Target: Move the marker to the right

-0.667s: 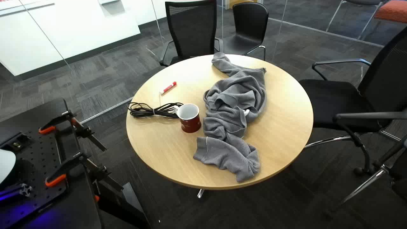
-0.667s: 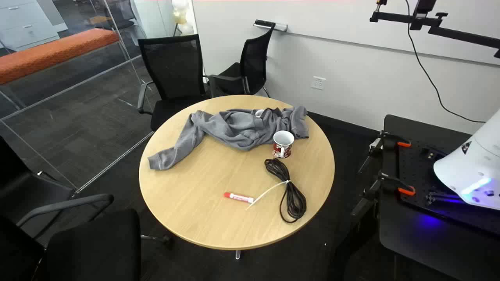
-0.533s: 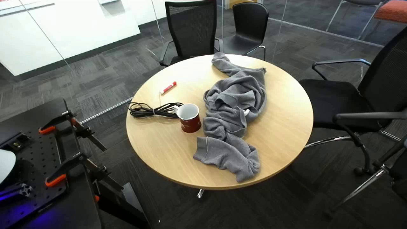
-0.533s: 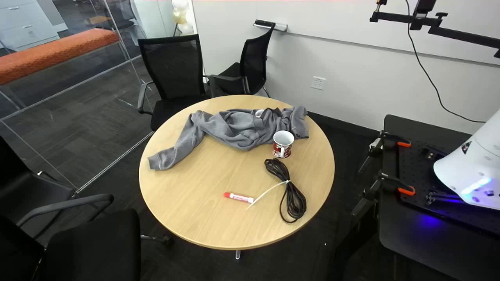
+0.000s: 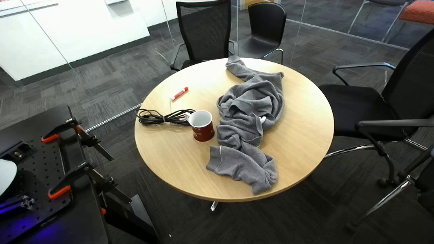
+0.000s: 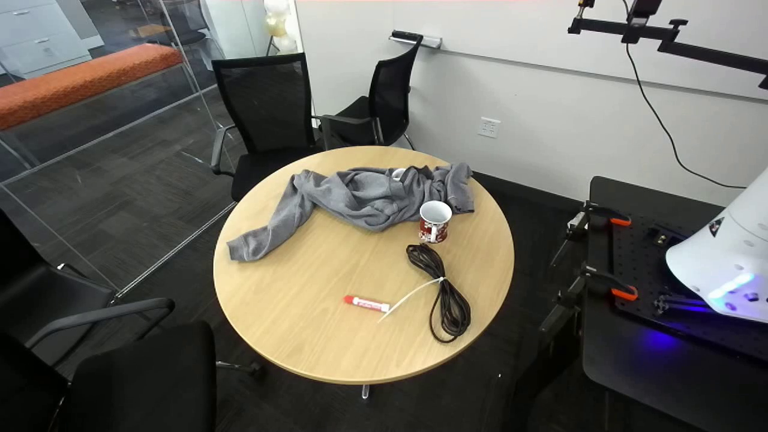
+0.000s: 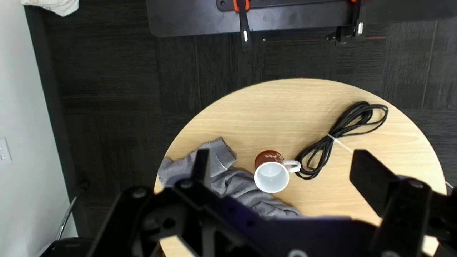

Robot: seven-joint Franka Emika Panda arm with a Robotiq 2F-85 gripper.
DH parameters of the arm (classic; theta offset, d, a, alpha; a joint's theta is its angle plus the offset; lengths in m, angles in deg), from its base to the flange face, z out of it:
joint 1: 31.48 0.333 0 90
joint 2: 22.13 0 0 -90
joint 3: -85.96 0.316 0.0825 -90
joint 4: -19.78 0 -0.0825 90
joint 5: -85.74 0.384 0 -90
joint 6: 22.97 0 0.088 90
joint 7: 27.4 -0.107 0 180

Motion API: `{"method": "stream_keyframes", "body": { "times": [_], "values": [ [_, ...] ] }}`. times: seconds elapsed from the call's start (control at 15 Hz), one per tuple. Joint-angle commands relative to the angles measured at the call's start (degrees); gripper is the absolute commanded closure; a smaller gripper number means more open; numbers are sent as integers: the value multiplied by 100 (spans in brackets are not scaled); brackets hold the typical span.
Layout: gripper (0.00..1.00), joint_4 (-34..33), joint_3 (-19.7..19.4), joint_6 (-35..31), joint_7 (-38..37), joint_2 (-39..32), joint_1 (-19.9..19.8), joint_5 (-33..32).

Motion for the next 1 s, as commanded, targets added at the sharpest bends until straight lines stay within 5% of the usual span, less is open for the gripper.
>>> {"method": "stream_keyframes", "body": {
  "times": [0.0, 0.93],
  "values": [
    [0, -121, 103, -555, 14, -208, 215, -34],
    [0, -886, 532, -3140, 28, -2159, 850, 312]
  ]
}}
